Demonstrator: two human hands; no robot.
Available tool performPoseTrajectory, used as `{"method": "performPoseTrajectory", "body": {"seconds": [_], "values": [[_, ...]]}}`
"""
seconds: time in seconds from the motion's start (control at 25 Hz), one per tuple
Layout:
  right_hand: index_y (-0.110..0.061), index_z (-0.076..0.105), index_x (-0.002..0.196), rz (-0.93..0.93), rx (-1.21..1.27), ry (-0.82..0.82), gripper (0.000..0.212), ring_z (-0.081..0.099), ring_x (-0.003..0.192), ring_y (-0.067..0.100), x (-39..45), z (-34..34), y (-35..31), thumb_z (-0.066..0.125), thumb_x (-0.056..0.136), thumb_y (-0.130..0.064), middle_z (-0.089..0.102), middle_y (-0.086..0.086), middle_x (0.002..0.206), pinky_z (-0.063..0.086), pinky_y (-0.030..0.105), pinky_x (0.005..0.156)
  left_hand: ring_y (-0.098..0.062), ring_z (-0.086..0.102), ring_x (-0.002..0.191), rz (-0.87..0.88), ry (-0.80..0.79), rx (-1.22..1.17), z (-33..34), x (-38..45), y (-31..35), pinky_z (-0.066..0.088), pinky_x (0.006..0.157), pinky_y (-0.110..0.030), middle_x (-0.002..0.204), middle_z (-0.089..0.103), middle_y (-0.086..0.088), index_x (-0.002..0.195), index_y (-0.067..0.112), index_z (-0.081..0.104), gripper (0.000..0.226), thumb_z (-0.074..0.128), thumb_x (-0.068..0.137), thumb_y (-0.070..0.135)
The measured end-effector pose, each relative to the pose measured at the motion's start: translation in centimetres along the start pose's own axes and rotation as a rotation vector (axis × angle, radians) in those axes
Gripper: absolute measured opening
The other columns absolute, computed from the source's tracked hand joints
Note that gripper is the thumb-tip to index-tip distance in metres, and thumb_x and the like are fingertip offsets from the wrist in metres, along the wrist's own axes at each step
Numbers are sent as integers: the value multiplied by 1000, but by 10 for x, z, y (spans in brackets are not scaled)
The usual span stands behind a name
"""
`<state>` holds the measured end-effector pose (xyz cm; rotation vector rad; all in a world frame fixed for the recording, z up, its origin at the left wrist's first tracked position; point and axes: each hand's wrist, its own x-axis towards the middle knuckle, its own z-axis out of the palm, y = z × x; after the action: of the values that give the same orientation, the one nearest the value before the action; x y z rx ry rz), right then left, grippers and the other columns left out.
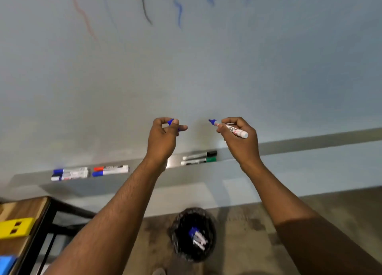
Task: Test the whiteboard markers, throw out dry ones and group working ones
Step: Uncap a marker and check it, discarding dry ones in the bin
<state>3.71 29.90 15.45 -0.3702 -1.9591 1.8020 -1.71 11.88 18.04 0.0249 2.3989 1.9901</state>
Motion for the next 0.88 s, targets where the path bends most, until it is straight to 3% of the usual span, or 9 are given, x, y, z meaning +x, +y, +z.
{"method": "performPoseTrajectory", "body": {"seconds": [0.16, 0.24, 0.36, 0.44, 0.64, 0.76, 0.88], "values": [[-24, 70, 89, 192, 2, -106, 7, 64, 73, 15, -42, 23, 40, 73, 83, -23, 73, 5, 89, 49, 29, 62, -17, 60, 95, -392, -144, -242, -13, -19, -64, 43, 84, -33, 102, 74, 0, 95, 17, 47, 19, 36, 104, 29], [-20, 70, 90, 264, 41, -170, 5, 60, 66, 8, -63, 36, 50, 70, 85, -17, 74, 10, 91, 46, 19, 54, -19, 58, 96, -550, -113, -399, -19, -26, -88, 41, 81, -30, 109, 71, -5, 87, 17, 51, 30, 30, 105, 28], [-19, 69, 87, 302, 64, -297, 6, 64, 67, 6, -92, 58, 58, 67, 88, -14, 74, 9, 89, 45, 15, 53, -15, 60, 94, -706, -69, -583, -31, -34, -115, 41, 76, -25, 110, 70, -6, 109, 12, 54, 37, 22, 106, 29], [-21, 70, 90, 276, 52, -351, 4, 67, 74, 13, -105, 72, 64, 67, 88, -18, 75, 4, 88, 50, 21, 58, -15, 63, 88, -751, -35, -664, -40, -41, -122, 43, 79, -26, 103, 73, -8, 123, 10, 47, 36, 22, 106, 29], [-22, 71, 93, 275, -6, -374, 7, 62, 65, 11, -115, 100, 72, 67, 89, -18, 74, -3, 89, 53, 32, 62, -13, 65, 75, -753, -10, -725, -62, -52, -125, 47, 80, -25, 88, 75, -7, 114, 6, 51, 35, 25, 106, 28], [-17, 70, 99, 260, -39, -414, 10, 66, 70, 12, -117, 119, 73, 66, 91, -19, 73, -4, 92, 52, 25, 59, -13, 60, 63, -725, 52, -730, -76, -52, -128, 51, 68, -24, 66, 69, -6, 99, 5, 53, 29, 32, 105, 24], [-12, 70, 97, 239, -30, -435, 9, 68, 73, 8, -123, 143, 72, 64, 93, -16, 73, -3, 93, 54, 21, 65, -13, 59, 56, -652, 125, -742, -94, -49, -135, 52, 55, -22, 75, 65, -14, 108, 2, 47, 20, 36, 104, 18]]}}
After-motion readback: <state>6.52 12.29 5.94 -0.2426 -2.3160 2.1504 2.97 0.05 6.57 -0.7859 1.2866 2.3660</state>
